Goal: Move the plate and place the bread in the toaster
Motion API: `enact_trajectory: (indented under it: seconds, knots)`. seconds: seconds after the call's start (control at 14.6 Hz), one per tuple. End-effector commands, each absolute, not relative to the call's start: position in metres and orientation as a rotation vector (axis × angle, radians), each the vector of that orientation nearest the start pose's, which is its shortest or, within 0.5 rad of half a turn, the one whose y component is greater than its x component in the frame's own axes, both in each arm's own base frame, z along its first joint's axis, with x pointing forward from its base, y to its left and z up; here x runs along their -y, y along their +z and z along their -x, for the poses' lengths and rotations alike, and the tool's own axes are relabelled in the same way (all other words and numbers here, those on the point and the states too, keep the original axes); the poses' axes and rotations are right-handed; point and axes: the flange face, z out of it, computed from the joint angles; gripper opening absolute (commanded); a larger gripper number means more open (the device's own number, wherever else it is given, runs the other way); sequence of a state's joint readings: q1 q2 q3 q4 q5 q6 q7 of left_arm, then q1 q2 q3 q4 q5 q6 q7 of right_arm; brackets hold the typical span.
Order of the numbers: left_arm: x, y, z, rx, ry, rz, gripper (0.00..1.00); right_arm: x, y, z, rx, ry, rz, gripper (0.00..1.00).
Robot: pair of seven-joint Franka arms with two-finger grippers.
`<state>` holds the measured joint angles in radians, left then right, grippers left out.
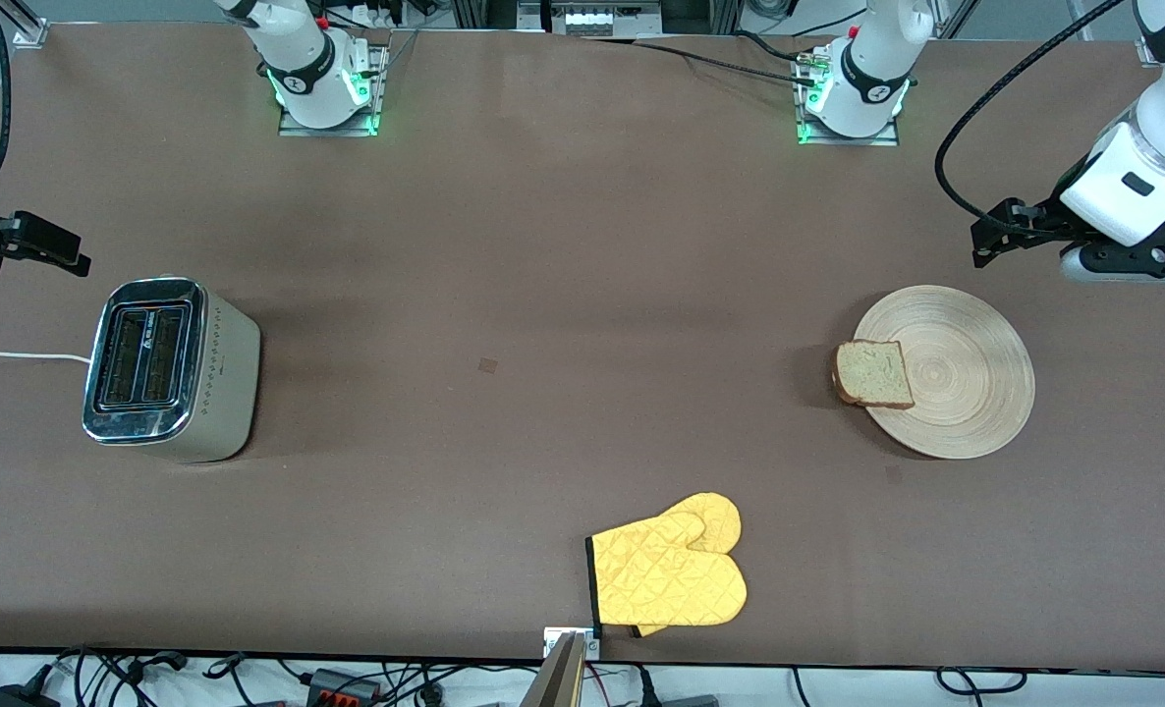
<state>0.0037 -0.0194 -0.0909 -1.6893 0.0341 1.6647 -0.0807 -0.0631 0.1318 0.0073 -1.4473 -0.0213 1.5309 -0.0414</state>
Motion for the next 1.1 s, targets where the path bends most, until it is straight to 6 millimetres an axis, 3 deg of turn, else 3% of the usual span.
enact_trajectory:
  seconds: [0.0, 0.34, 0.48, 0.75, 1.03]
  knots:
    - [0.045, 0.590, -0.553, -0.007, 0.019, 3.121, 1.00, 0.036, 0.608, -0.588, 0.001, 0.084, 3.154, 1.00]
    - [0.041, 0.584, -0.555, 0.002, 0.043, 3.120, 1.00, 0.035, 0.608, -0.588, 0.004, 0.084, 3.156, 1.00]
    - [0.041, 0.571, -0.555, 0.008, 0.136, 3.116, 1.00, 0.036, 0.608, -0.588, 0.001, 0.084, 3.156, 1.00]
    - [0.027, 0.569, -0.560, 0.044, 0.262, 3.105, 1.00, 0.035, 0.608, -0.588, 0.004, 0.084, 3.156, 1.00]
    - [-0.049, 0.542, -0.577, 0.107, 0.344, 3.125, 1.00, 0.035, 0.607, -0.588, 0.004, 0.086, 3.154, 1.00]
